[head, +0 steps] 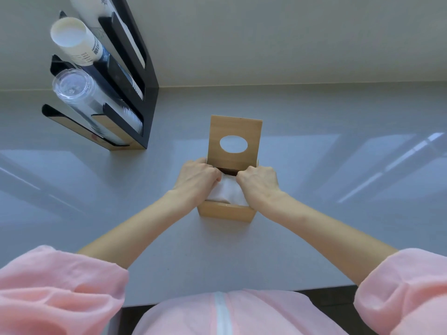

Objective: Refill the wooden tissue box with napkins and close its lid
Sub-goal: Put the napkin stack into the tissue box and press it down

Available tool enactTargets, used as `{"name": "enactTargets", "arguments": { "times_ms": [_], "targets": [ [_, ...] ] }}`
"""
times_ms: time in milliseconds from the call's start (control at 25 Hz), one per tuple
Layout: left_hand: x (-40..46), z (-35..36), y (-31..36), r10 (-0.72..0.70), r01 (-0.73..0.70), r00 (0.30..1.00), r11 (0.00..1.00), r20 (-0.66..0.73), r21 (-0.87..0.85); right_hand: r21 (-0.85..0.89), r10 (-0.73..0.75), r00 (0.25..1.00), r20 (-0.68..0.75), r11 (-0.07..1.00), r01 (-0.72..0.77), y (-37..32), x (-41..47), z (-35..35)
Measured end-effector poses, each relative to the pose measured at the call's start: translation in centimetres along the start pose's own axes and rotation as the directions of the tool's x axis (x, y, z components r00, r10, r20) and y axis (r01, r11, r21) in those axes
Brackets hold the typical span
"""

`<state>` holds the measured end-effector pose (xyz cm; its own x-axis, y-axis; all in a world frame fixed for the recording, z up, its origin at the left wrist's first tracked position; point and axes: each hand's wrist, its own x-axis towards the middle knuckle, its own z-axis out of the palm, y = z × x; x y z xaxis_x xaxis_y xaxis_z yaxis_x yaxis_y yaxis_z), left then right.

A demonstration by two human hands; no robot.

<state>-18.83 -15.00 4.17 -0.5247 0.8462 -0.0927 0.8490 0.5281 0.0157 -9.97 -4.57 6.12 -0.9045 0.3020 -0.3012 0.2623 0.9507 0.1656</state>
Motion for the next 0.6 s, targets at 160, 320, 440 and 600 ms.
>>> {"name": "enactTargets", "arguments": {
  "times_ms": [160,320,440,600],
  "targets": [
    [1.1,0.1,0.6,0.003,-0.016,0.992,0.995,0.123,0.103,-0.018,-0.023,0.999,0.038,1.000,0.024,-0.6,1.4,-0.1],
    [1.6,0.7,0.8,0.003,-0.029,0.988,0.985,0.154,0.168,-0.073,-0.048,0.995,0.090,0.996,0.055,-0.9,2.1,0.0],
    [1.6,0.9,0.9,0.019,-0.050,0.987,0.980,0.162,0.191,-0.098,-0.038,0.991,0.130,0.994,0.051,-1.1,2.1,0.4],
    [1.4,0.6,1.1,0.024,-0.076,0.976,0.969,0.216,0.235,-0.129,-0.031,0.991,0.131,0.990,0.048,-1.2,2.5,0.7]
  ]
}}
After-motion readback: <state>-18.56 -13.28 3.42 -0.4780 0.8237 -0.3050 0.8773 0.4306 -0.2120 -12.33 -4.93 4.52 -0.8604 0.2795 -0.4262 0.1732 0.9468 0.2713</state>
